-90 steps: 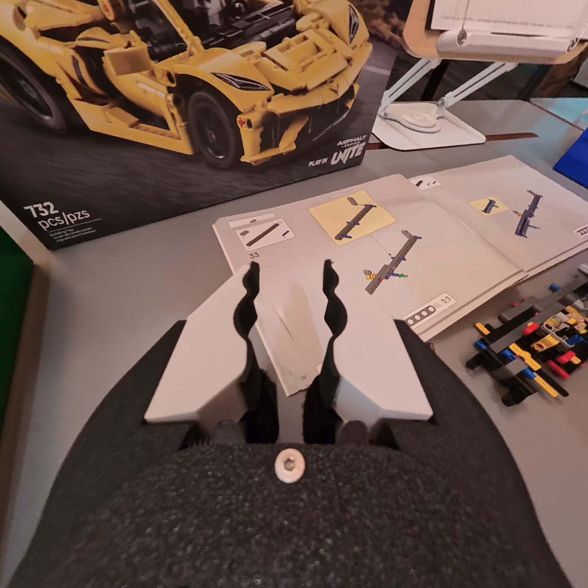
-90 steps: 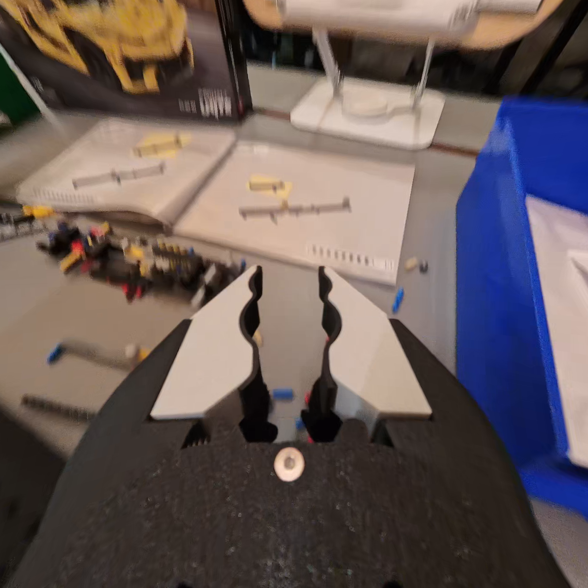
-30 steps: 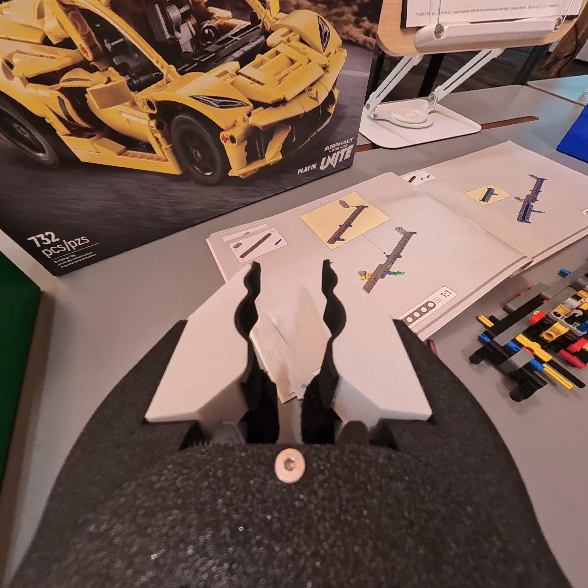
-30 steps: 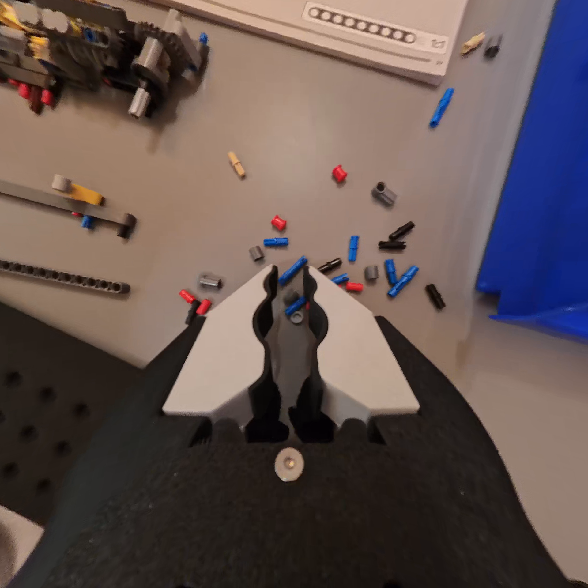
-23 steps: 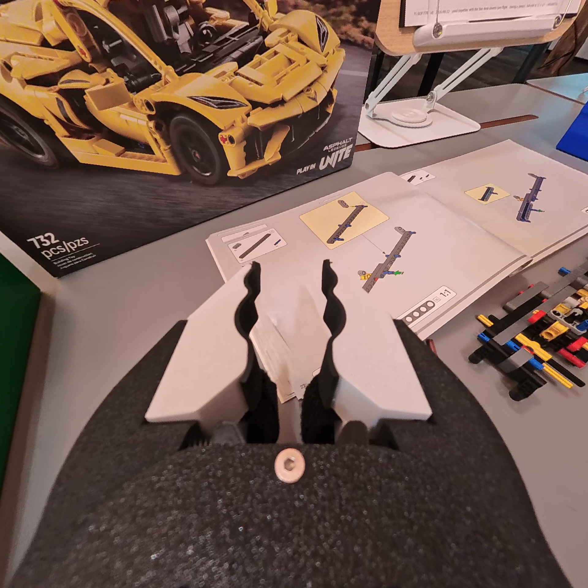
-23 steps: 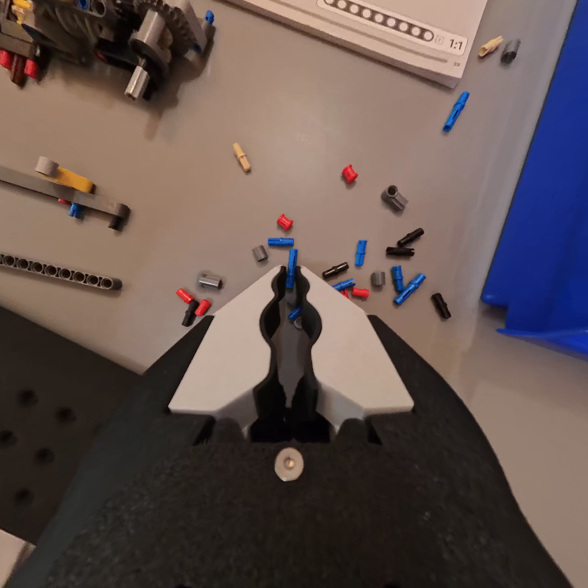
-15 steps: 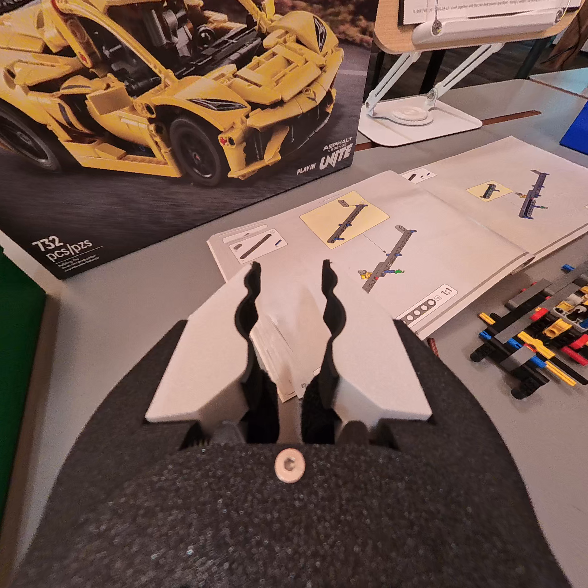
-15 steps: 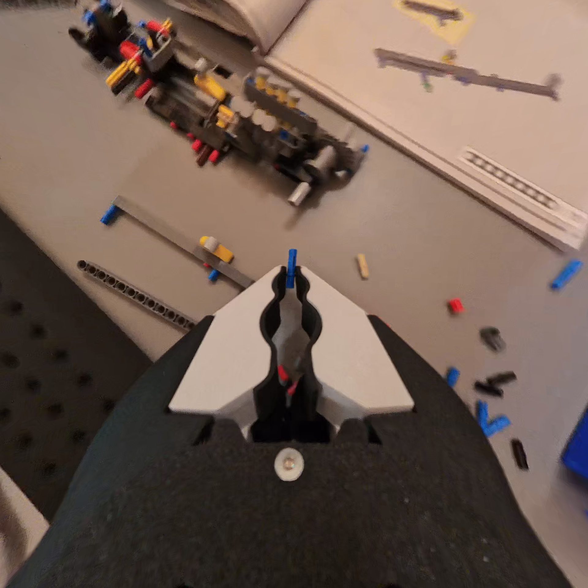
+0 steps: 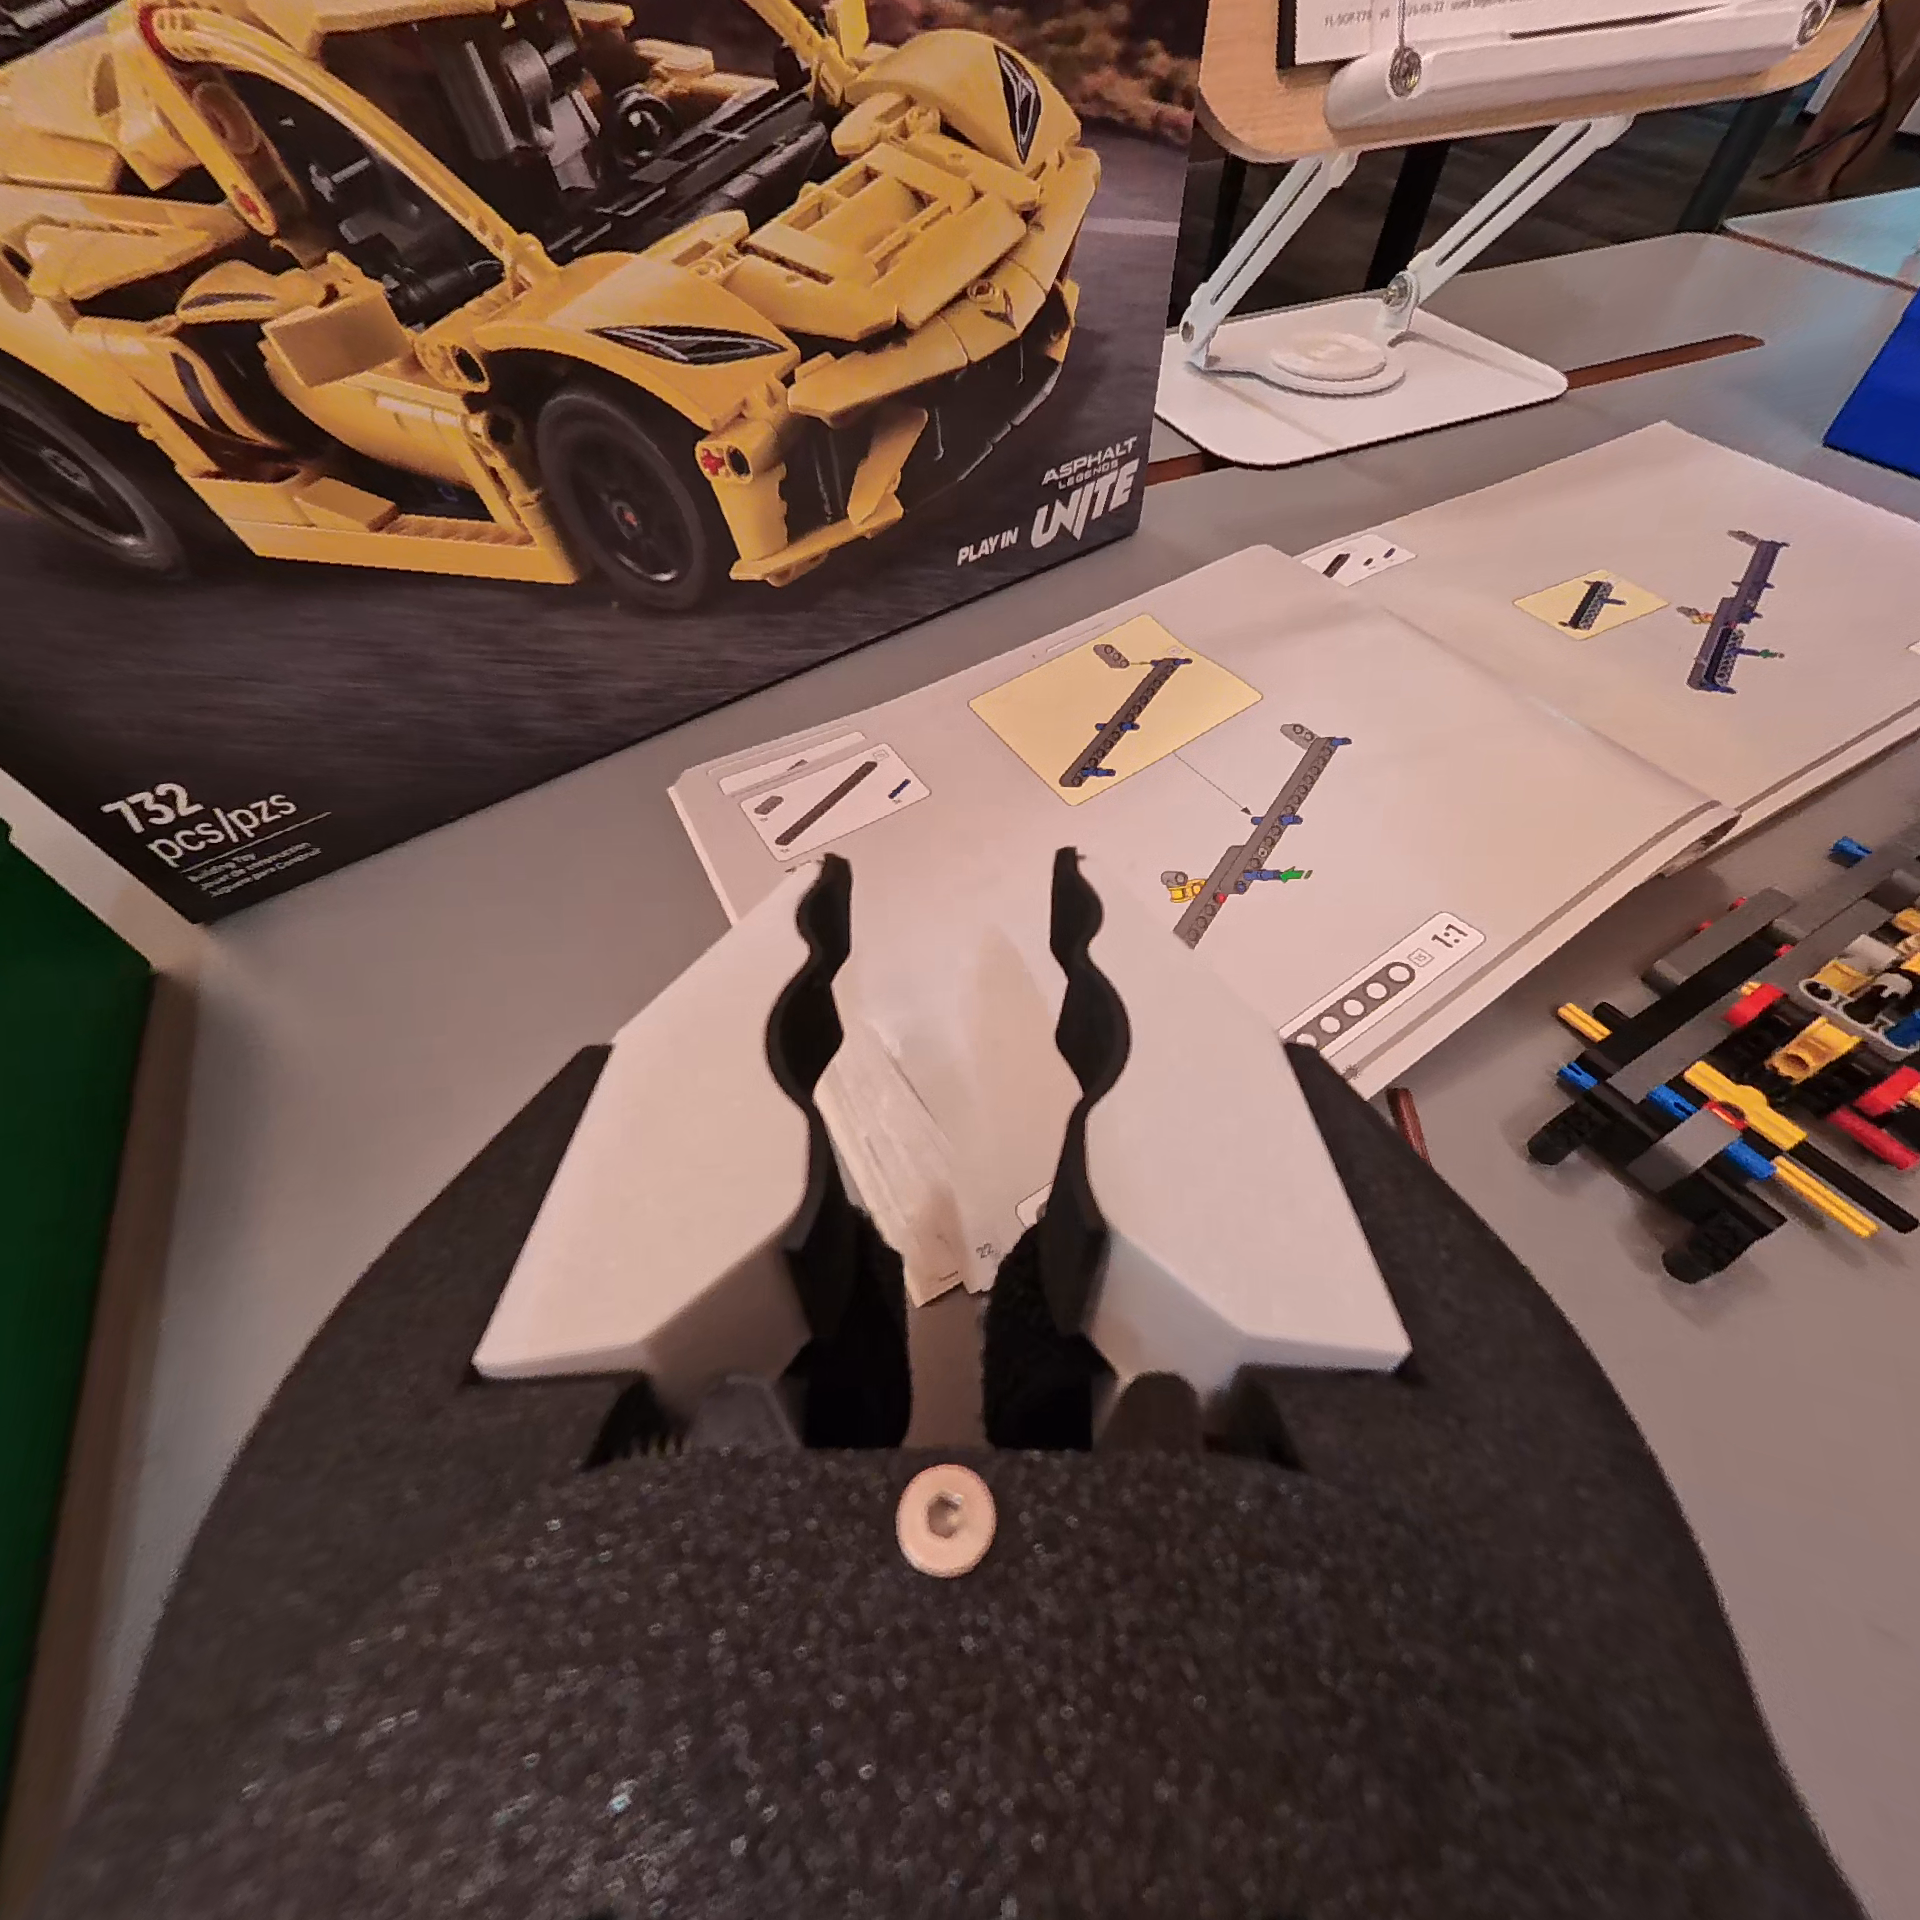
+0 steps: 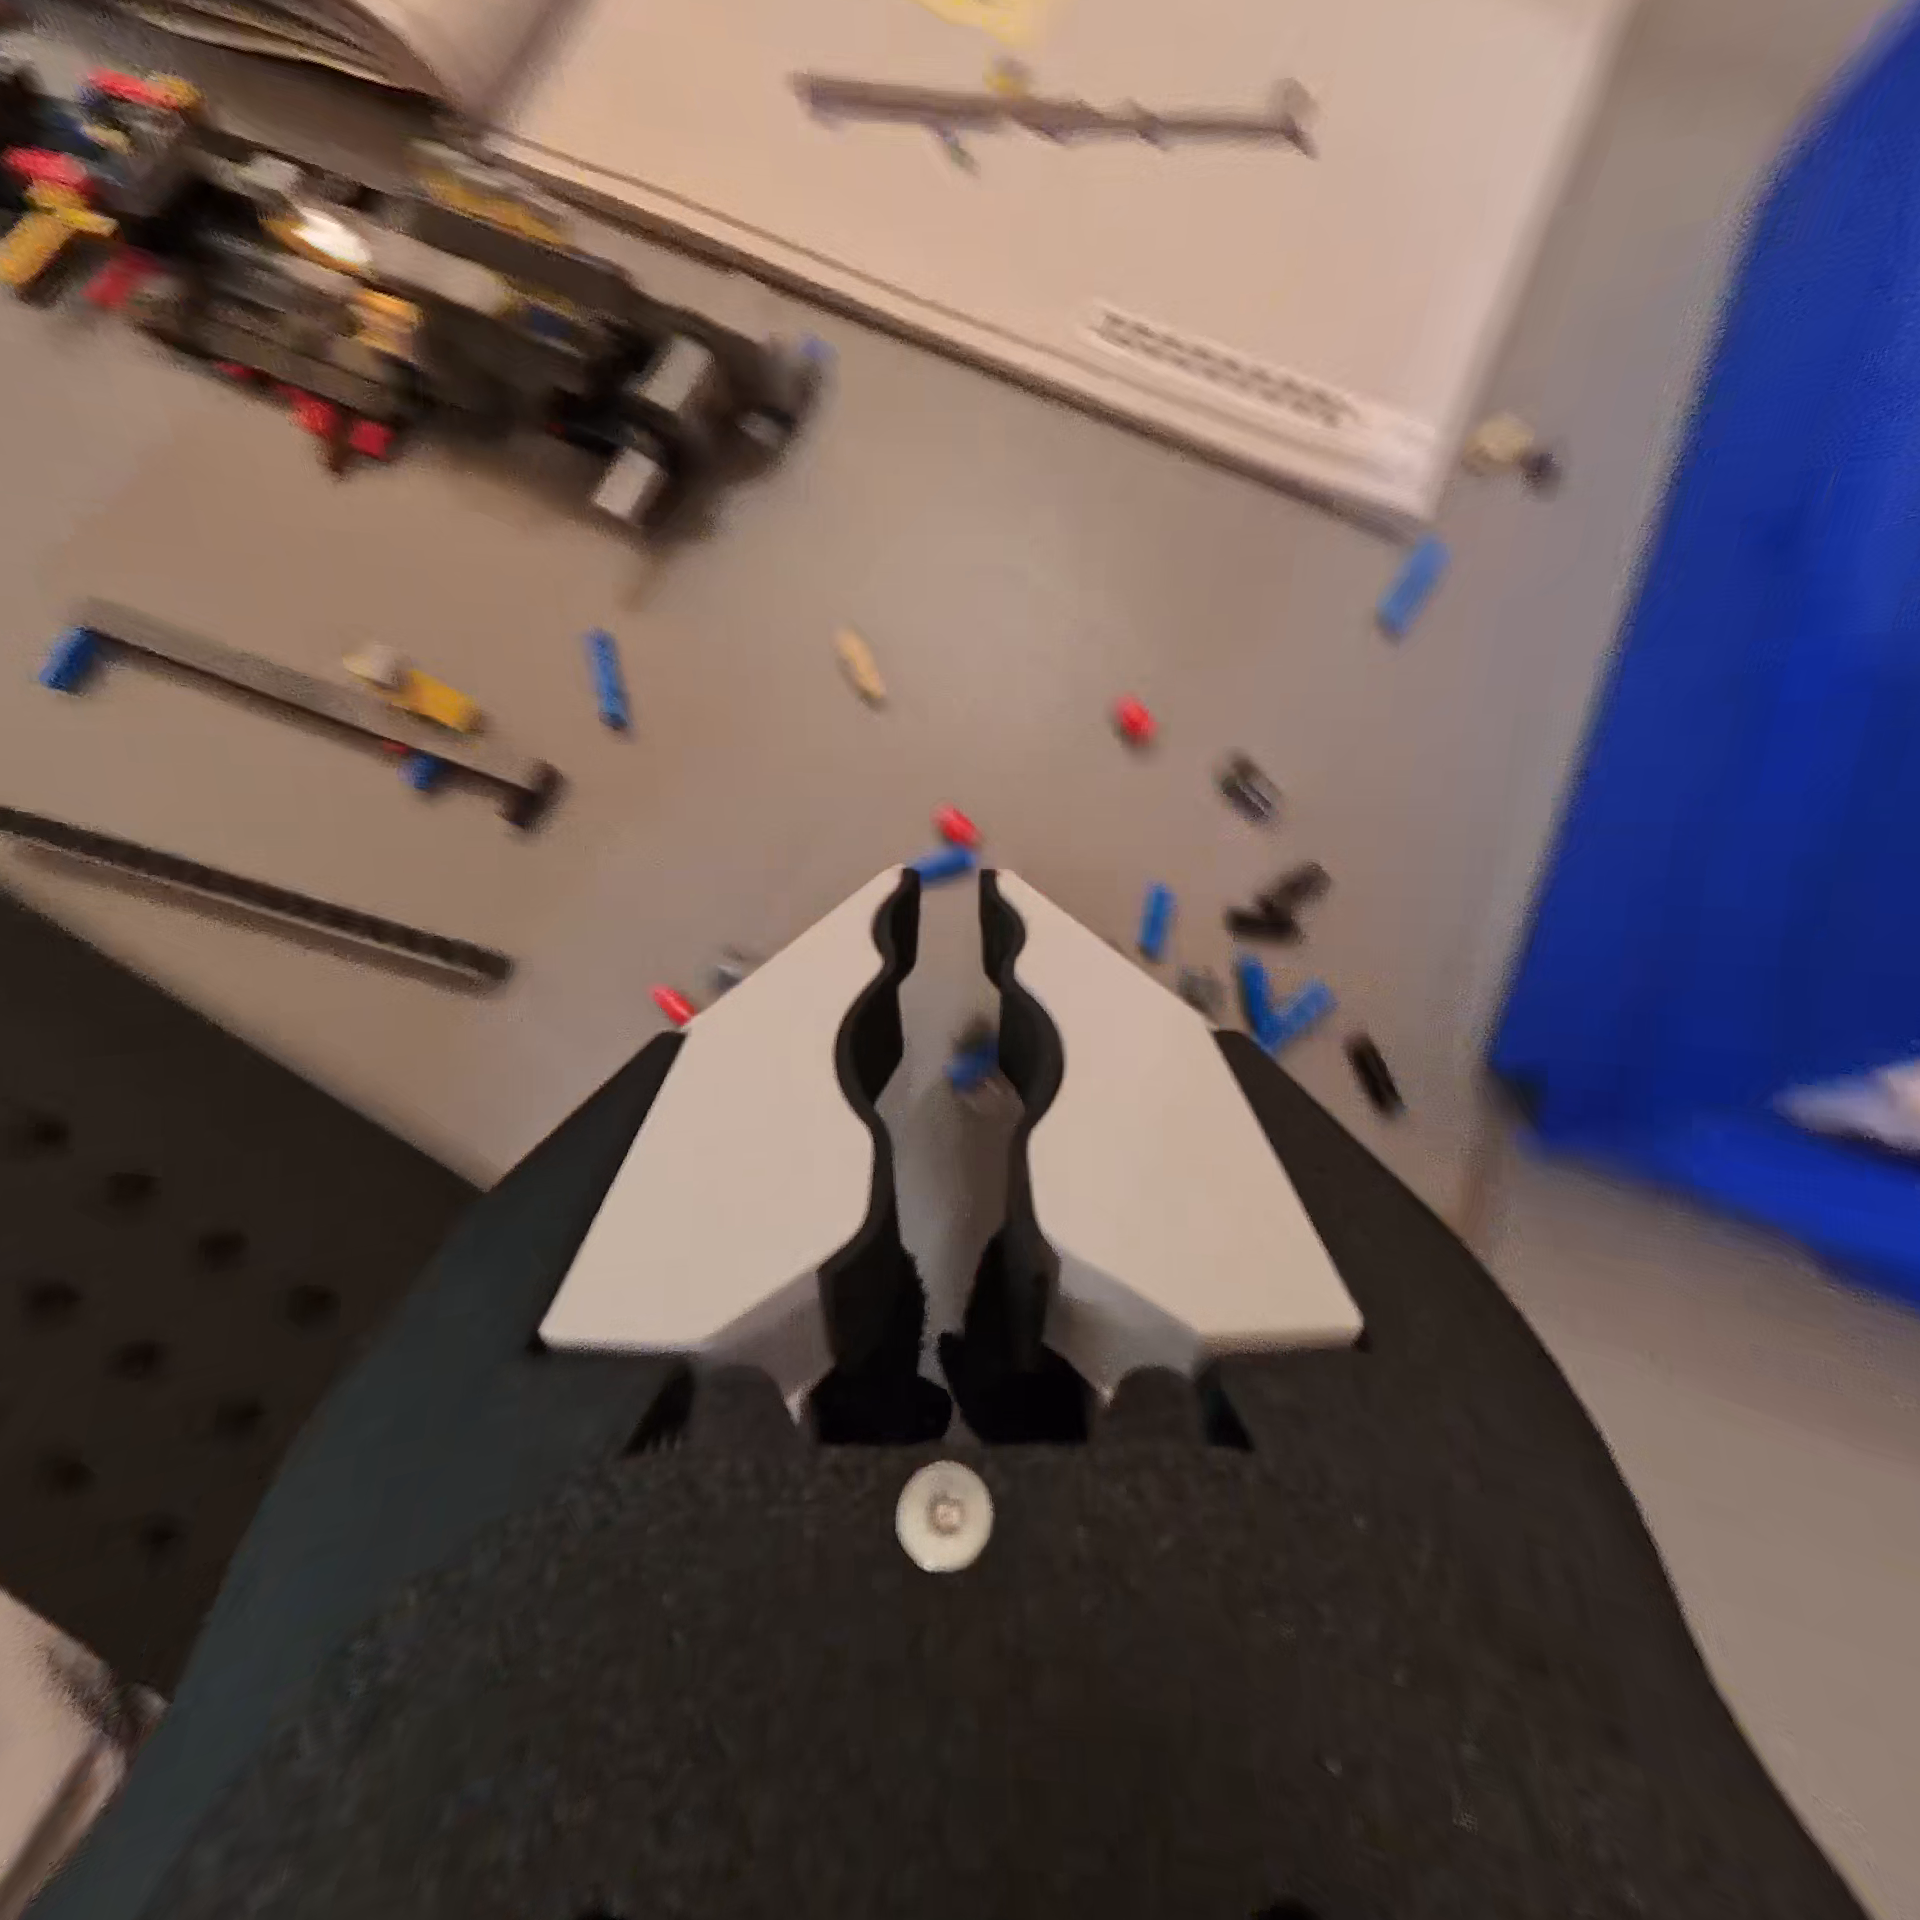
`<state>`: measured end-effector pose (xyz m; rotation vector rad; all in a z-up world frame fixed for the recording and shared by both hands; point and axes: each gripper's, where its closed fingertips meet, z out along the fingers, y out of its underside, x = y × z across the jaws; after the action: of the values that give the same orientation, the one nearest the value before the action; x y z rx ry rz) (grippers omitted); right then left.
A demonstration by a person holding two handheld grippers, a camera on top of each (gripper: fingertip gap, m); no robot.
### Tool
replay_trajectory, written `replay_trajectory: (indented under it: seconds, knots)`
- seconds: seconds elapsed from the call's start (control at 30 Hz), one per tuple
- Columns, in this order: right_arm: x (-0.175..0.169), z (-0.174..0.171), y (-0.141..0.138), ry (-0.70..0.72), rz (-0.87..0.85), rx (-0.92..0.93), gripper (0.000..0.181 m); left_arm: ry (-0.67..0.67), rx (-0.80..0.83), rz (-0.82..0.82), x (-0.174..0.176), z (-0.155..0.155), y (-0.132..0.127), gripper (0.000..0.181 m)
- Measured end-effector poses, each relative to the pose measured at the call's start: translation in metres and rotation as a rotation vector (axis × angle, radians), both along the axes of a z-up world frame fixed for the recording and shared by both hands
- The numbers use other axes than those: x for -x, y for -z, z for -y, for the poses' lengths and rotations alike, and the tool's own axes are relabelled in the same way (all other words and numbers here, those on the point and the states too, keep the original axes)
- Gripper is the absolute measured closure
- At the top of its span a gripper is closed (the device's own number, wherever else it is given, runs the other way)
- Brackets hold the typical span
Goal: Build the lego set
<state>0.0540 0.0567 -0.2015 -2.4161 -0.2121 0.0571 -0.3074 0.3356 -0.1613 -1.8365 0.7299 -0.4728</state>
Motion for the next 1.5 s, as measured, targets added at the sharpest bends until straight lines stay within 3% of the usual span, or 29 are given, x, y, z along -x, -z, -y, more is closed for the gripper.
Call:
replay_trajectory:
  seconds: [0.17,0.37,0.97,1.07,1.2,1.27,1.37,1.5]
  knots:
    - [-0.037,0.021,0.011,0.129,-0.036,0.030,0.170,0.015,0.005,-0.010,-0.005,0.002,0.003,0.144]
    - [-0.032,0.021,0.029,0.123,-0.045,0.108,0.168,0.016,0.003,-0.034,-0.006,0.002,0.007,0.144]
    - [-0.033,0.010,0.034,0.070,0.016,0.171,0.173,0.007,0.007,-0.032,-0.004,0.000,0.007,0.144]
    - [-0.033,0.011,0.026,0.060,0.054,0.157,0.175,0.008,0.007,-0.034,-0.003,0.000,0.008,0.144]
    - [-0.007,-0.004,-0.012,-0.001,0.059,0.012,0.181,0.009,0.004,-0.034,-0.004,0.000,0.007,0.144]
    - [-0.006,-0.007,-0.012,-0.011,0.140,0.037,0.181,0.011,0.003,-0.035,-0.004,0.000,0.007,0.144]
    - [-0.029,-0.002,-0.005,0.030,0.293,0.060,0.181,0.011,-0.002,-0.034,-0.004,0.002,0.005,0.144]
    - [-0.061,0.031,-0.005,0.107,0.230,0.116,0.181,0.010,-0.006,-0.027,-0.003,0.002,0.003,0.144]
